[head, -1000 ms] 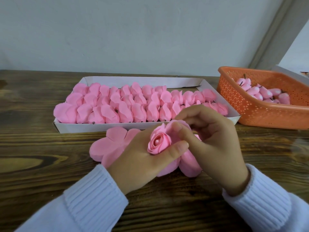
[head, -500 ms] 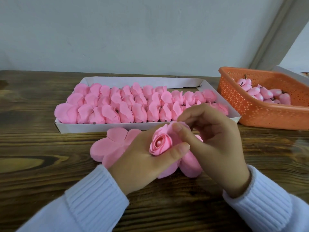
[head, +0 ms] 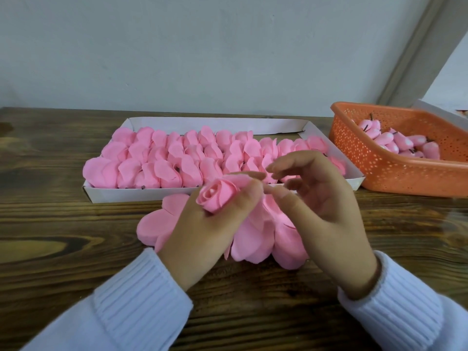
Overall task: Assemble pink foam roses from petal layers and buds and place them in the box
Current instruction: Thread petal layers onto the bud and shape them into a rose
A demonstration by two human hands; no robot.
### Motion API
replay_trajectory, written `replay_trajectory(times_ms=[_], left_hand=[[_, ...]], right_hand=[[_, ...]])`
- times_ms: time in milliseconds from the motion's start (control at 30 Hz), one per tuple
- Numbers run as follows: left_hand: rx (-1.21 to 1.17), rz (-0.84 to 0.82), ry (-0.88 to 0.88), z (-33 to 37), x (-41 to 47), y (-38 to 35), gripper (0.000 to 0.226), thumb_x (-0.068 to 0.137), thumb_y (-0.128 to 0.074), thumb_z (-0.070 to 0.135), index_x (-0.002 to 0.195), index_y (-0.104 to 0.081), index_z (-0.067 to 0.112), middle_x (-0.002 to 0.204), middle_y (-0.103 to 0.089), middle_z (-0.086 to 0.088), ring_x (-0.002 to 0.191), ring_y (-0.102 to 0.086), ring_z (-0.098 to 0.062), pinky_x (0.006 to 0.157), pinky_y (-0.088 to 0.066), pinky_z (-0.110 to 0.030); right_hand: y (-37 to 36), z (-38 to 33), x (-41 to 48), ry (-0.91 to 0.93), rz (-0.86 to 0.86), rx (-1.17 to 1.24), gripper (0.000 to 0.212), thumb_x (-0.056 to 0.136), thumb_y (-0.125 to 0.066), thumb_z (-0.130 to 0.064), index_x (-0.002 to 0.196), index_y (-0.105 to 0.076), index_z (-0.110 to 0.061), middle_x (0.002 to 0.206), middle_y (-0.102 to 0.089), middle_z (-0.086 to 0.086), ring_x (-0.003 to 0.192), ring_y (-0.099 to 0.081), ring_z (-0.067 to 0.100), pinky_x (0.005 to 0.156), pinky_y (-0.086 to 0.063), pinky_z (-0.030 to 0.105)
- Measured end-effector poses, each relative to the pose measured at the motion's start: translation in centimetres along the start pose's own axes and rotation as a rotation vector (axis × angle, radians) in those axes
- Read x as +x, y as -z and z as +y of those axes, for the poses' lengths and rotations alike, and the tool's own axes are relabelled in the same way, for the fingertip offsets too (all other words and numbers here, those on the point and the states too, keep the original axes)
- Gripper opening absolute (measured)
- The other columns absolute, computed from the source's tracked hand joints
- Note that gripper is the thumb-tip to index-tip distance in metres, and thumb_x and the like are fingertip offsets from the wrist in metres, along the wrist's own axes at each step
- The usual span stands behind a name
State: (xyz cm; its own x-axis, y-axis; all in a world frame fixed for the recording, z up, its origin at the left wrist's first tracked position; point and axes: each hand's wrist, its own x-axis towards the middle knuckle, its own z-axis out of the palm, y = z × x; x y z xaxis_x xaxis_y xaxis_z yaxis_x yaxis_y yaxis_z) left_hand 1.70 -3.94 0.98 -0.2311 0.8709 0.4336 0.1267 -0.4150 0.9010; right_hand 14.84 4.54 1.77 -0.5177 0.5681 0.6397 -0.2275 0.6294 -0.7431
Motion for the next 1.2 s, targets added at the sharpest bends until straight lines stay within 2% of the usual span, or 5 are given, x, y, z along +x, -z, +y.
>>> replay_trajectory(times_ms=[200, 700, 833, 967, 1200], left_hand=[[-0.283, -0.03, 0.124, -0.8, 0.0, 0.1, 0.057, 0.069, -0.066, 0.067, 0.096, -0.072, 0.017, 0.12, -0.067, -0.006, 0.126, -0.054, -0.024, 0.108, -0.035, -0.053], [0.055, -0.154, 0.13, 0.1, -0.4, 0.4, 0.062, 0.057, -0.057, 0.085, 0.093, -0.069, 0.036, 0.076, -0.071, -0.005, 0.077, -0.069, -0.011, 0.085, -0.055, -0.043], [-0.181, -0.407, 0.024, 1.2, 0.2, 0.6, 0.043, 0.078, -0.067, 0.038, 0.116, -0.057, 0.021, 0.106, -0.067, 0.012, 0.105, -0.062, -0.002, 0.087, -0.048, -0.015], [-0.339, -0.551, 0.07, 1.3, 0.4, 0.2, 0.045, 0.08, -0.072, 0.028, 0.122, -0.056, 0.02, 0.096, -0.064, 0.013, 0.091, -0.062, -0.004, 0.099, -0.042, -0.031], [0.072, -0.218, 0.053, 0.7, -0.3, -0.1, 0.027, 0.075, -0.061, 0.05, 0.099, -0.071, 0.042, 0.121, -0.065, 0.008, 0.13, -0.045, -0.003, 0.112, -0.031, -0.032]], right_hand=[[-0.6, 0.0, -0.2, -0.217, -0.229, 0.318, 0.03, 0.078, -0.067, -0.002, 0.099, -0.047, -0.008, 0.089, -0.062, -0.015, 0.084, -0.058, 0.002, 0.077, -0.045, 0.021], [-0.8, 0.1, 0.3, -0.535, -0.23, 0.77, 0.07, 0.062, -0.081, -0.015, 0.118, -0.047, 0.01, 0.094, -0.068, 0.02, 0.083, -0.068, 0.027, 0.074, -0.057, 0.034], [0.2, -0.2, 0.8, -0.558, -0.351, 0.862, 0.066, 0.064, -0.084, -0.02, 0.115, -0.05, 0.005, 0.093, -0.07, 0.011, 0.081, -0.07, 0.019, 0.071, -0.055, 0.026], [0.2, -0.2, 0.8, -0.606, -0.452, 0.796, 0.06, 0.069, -0.082, -0.02, 0.115, -0.055, 0.006, 0.093, -0.068, 0.015, 0.082, -0.067, 0.021, 0.073, -0.054, 0.027], [0.3, -0.3, 0.7, -0.616, -0.432, 0.624, 0.036, 0.08, -0.055, 0.007, 0.116, -0.051, 0.01, 0.097, -0.069, 0.012, 0.093, -0.067, 0.022, 0.079, -0.053, 0.026]])
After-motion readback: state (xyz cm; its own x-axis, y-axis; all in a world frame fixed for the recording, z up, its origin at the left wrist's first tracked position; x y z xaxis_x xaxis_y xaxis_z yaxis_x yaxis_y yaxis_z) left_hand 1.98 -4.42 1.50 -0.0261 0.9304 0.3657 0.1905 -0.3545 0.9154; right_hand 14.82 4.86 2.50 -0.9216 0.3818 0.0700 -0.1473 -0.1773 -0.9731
